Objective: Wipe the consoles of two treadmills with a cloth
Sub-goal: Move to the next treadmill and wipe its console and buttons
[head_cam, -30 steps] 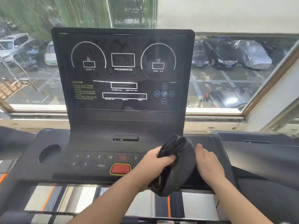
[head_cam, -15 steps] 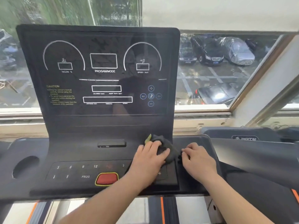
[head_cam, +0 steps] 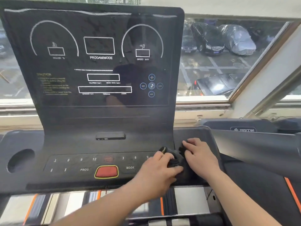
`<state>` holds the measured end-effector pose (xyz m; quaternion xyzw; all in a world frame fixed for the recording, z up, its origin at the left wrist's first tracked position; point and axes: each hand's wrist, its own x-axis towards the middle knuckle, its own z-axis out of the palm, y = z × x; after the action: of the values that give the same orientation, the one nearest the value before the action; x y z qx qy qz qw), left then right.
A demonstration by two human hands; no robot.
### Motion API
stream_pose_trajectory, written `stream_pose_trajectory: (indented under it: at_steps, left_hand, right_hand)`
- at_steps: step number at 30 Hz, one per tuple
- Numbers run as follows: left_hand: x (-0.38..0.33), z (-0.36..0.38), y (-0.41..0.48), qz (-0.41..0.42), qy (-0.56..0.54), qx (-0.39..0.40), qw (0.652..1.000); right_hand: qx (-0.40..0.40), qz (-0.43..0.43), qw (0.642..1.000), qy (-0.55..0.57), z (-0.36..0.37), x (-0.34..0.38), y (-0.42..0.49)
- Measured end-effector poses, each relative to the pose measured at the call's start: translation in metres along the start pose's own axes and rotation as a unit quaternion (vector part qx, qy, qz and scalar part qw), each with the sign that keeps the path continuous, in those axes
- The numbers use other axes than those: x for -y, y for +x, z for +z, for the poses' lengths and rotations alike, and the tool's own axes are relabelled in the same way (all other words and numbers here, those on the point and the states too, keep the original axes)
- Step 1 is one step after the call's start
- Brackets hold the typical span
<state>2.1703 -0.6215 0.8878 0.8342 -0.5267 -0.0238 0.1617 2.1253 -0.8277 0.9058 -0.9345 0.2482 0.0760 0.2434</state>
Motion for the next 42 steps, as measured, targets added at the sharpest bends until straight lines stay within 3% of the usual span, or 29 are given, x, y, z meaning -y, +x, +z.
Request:
stream_pose_trajectory:
  at_steps: [2,6,11,14,18,23,28,34,36,40,42]
  left_hand:
    - [0.03,-0.013,0.012,-0.02,0.033,0.014,0.999]
    - [0.019,-0.012,0.037,-0.206,0.044,-0.038,0.977]
    - [-0.017,-0.001,0.008,-0.114,0.01,0.013,0.993]
    - [0.013,-0.026,0.002,-0.18,-0.004,0.041,0.983]
    - [0.05,-0.048,-0.029,-0.232,0.007,0.055,0.971]
    - [0.106,-0.062,-0.094,-0.269,0.01,-0.008,0.963]
    - [0.178,-0.089,-0.17,-0.313,0.024,-0.053,0.948]
    - [0.242,-0.106,-0.231,-0.42,0.044,-0.152,0.894]
    - [0.225,-0.099,-0.223,-0.378,0.037,-0.153,0.912]
    - [0.207,-0.088,-0.225,-0.168,0.034,-0.088,0.981]
    - [0.23,-0.099,-0.222,-0.184,0.037,-0.099,0.977]
  right_hand:
    - [0.006,-0.001,1.0,-0.021,0.007,0.005,-0.004]
    - [0.002,0.017,0.999,0.033,0.01,0.007,-0.004]
    - [-0.017,0.04,0.995,0.084,0.009,0.01,-0.001]
    - [-0.108,0.051,0.983,0.139,0.019,0.028,-0.016]
    - [-0.187,-0.017,0.971,0.148,0.045,0.079,-0.041]
    - [-0.135,-0.032,0.963,0.229,0.076,0.155,-0.046]
    - [-0.091,-0.071,0.97,0.215,0.106,0.23,-0.053]
    - [-0.015,-0.08,0.981,0.175,0.141,0.296,-0.068]
    - [-0.021,-0.066,0.982,0.175,0.148,0.306,-0.073]
    - [-0.052,-0.045,0.978,0.194,0.153,0.313,-0.083]
    - [-0.056,-0.027,0.973,0.224,0.151,0.313,-0.08]
